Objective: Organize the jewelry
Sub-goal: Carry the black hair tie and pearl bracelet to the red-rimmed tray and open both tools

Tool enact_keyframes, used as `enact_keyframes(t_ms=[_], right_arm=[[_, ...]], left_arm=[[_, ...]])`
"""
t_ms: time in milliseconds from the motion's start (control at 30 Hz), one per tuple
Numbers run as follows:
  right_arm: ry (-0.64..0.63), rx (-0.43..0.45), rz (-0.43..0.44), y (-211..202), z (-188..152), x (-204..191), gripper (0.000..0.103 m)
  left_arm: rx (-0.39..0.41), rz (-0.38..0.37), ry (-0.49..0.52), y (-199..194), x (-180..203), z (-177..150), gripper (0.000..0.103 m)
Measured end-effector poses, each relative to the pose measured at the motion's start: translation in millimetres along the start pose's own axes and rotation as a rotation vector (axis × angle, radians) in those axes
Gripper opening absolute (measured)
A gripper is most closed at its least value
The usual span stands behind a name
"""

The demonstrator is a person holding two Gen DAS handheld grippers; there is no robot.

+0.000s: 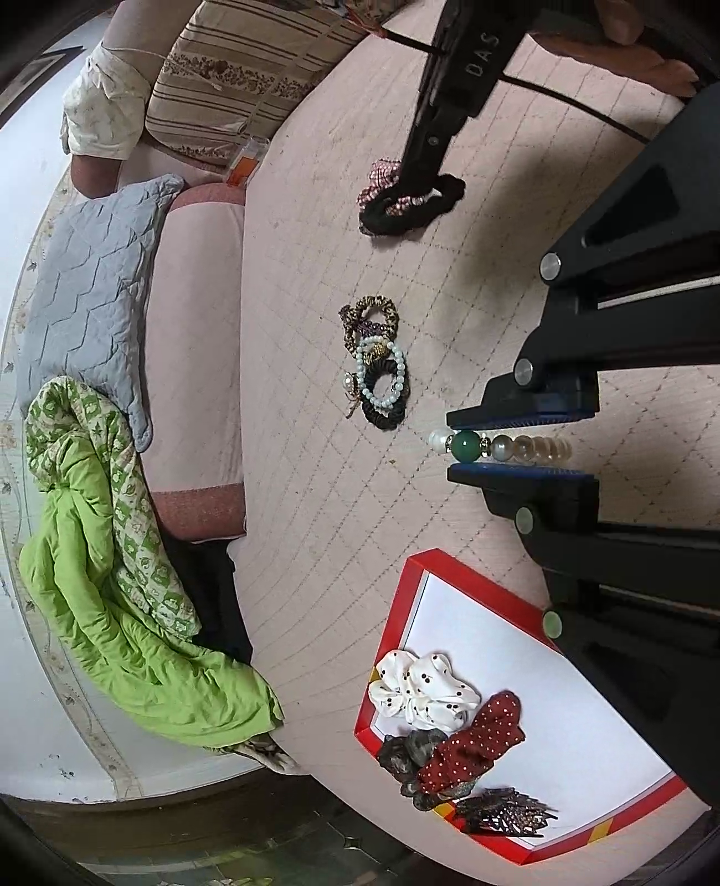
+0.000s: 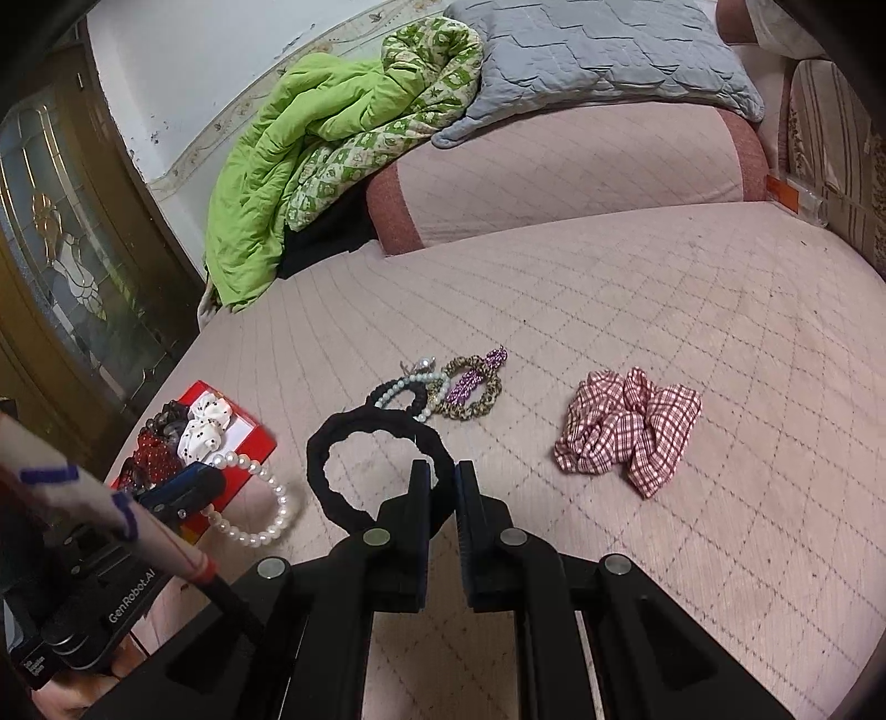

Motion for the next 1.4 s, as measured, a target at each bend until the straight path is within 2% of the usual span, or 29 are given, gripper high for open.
enact_keyframes(t_ms=[267, 433, 667, 833, 1133, 1400], right_arm=[[-0.015, -0.002, 0.008, -6.4, -7.4, -10.4, 0.01], [-0.029, -0.007, 0.016, -9.0, -13.1, -22.9, 0.01], [-0.051, -0.022, 0.055, -8.1, -16.0, -51.6, 0.01], [-0.062, -0.027, 0.111, -5.6, -8.9, -80.9, 0.01], [-0.13, -0.069, 0.207, 21.3, -4.2, -144.6, 0.01], [-0.18, -0.137, 0.236, 64.5, -11.5, -186.1, 0.01]], left_arm=[[0.028, -0.029, -0.025, -24.9, -1.6, 5.2, 0.011], [0.058, -0.024, -0.054, -41.5, -17.4, 10.8, 0.011], [0.088, 0.029, -0.123, -61.9, -64.2, 16.2, 0.011], [0.103, 0.107, -0.175, -71.4, -111.3, 18.5, 0.011], [0.093, 0.219, -0.314, -71.2, -198.8, 1.7, 0.011], [0.052, 0.251, -0.373, -51.7, -230.2, -17.4, 0.011]])
Point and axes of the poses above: each gripper's, at about its wrist camera, not at the fingertips, and y roughly the way its jaws point, x to its right, z to its top, the point moved 3 cm from there along y, roughly the way its jaws point, and after that the axes turned 9 degrees about x, right-handed, at the moved point
